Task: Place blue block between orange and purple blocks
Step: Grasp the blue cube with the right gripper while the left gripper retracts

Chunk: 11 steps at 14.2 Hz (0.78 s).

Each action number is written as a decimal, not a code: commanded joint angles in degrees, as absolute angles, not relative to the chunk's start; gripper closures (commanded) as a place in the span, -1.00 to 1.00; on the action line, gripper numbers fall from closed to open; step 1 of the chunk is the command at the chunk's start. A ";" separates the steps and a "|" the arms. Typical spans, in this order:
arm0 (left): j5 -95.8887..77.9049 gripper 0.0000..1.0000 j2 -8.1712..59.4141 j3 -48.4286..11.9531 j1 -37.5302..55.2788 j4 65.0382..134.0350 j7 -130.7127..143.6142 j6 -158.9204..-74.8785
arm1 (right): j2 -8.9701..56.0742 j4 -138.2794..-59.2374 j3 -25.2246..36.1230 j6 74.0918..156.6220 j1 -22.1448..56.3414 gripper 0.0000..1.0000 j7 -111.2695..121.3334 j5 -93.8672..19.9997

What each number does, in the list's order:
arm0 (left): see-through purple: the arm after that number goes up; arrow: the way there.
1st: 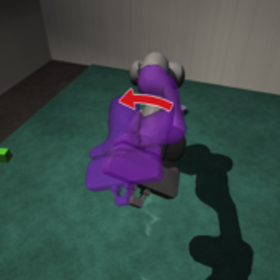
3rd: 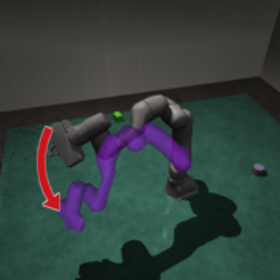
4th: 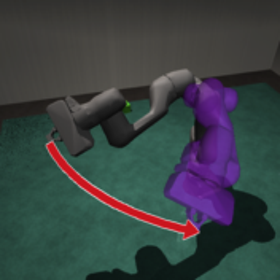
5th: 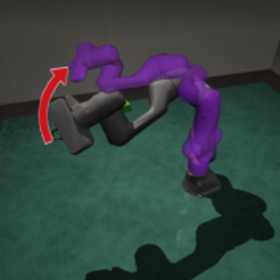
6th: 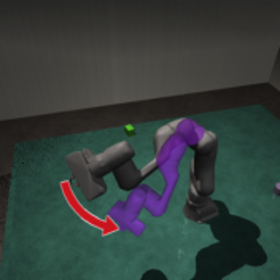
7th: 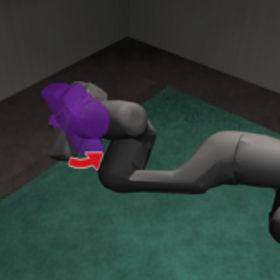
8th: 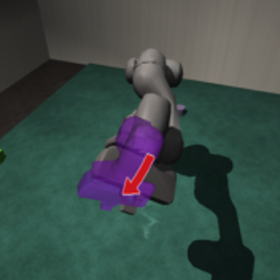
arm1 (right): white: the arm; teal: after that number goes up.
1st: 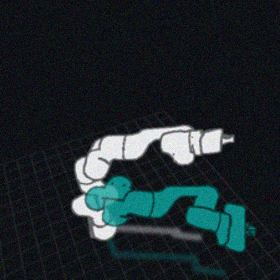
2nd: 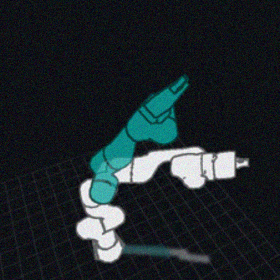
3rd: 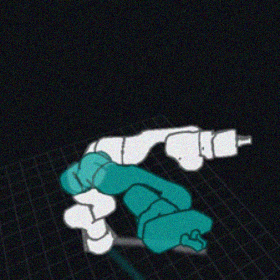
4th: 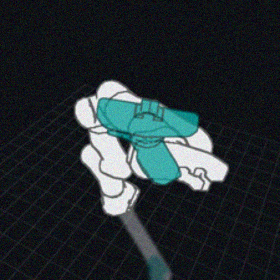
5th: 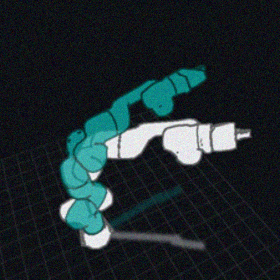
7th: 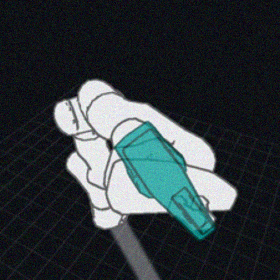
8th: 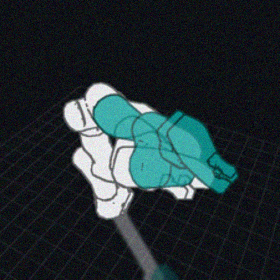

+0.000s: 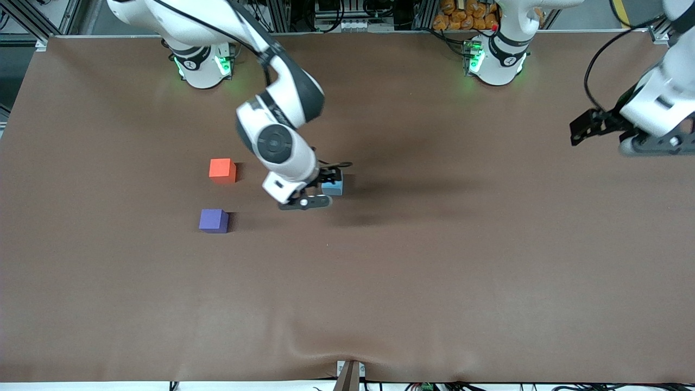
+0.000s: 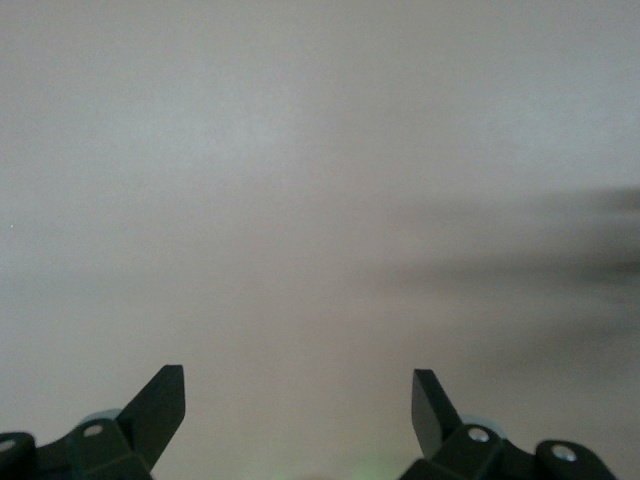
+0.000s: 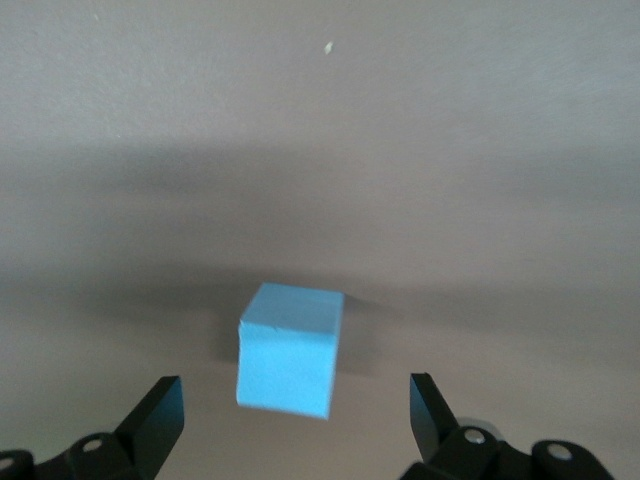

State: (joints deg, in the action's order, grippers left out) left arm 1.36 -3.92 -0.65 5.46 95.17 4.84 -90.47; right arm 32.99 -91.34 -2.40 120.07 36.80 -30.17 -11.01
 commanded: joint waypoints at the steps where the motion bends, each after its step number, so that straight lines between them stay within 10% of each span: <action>1: 0.00 -1.00 -3.78 -1.49 5.71 92.64 5.36 -88.42 | 34.19 -91.14 -1.49 120.85 38.49 -1.00 -32.69 -10.38; 11: 0.35 -1.00 -3.87 -1.23 3.69 89.91 0.98 -84.30 | 35.68 -94.83 -1.50 124.35 41.65 -1.00 -39.72 -8.17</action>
State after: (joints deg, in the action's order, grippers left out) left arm 0.76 -4.07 -1.28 4.75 91.45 3.62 -86.73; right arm 35.17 -94.29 -2.16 122.44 40.29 -37.81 -9.07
